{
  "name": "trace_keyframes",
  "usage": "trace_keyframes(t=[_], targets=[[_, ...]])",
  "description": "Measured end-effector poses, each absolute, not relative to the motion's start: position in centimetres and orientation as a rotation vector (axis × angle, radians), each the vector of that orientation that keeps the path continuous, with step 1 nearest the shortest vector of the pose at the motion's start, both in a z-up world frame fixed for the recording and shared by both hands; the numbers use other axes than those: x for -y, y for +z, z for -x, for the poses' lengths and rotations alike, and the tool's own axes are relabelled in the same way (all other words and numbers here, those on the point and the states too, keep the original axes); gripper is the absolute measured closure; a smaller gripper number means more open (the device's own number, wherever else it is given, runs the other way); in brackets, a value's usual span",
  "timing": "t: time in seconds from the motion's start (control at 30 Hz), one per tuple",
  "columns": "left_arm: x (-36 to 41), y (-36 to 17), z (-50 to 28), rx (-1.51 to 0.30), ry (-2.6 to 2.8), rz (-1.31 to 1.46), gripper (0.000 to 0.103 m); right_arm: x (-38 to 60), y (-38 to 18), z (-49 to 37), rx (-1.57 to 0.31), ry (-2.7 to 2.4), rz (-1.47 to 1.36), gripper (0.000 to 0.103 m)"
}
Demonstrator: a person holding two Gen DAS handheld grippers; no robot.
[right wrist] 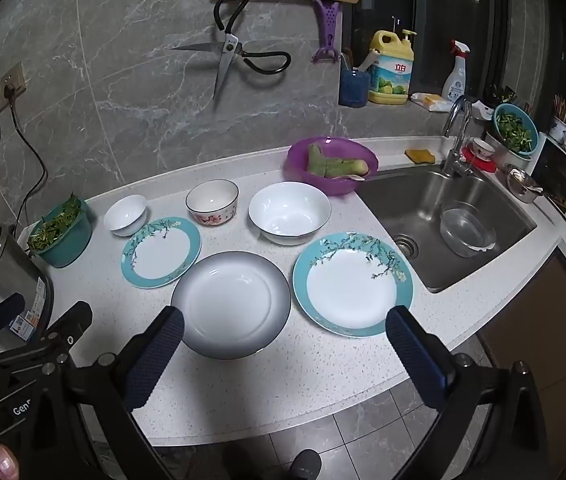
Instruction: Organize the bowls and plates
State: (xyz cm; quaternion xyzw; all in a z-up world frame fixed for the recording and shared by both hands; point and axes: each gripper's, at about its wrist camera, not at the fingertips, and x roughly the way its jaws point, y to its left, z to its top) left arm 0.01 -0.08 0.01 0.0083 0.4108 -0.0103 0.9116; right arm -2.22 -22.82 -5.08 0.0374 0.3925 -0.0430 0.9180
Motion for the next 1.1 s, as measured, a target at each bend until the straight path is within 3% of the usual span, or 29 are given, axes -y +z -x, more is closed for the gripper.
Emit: trace_keyframes(t=[1.1], targets=[[-0.8,-1.1,-1.0,-0.86,-0.012,-0.028,0.0,22.2,-5.3,1.3,-0.822,-0.082,-0.053,0.0]])
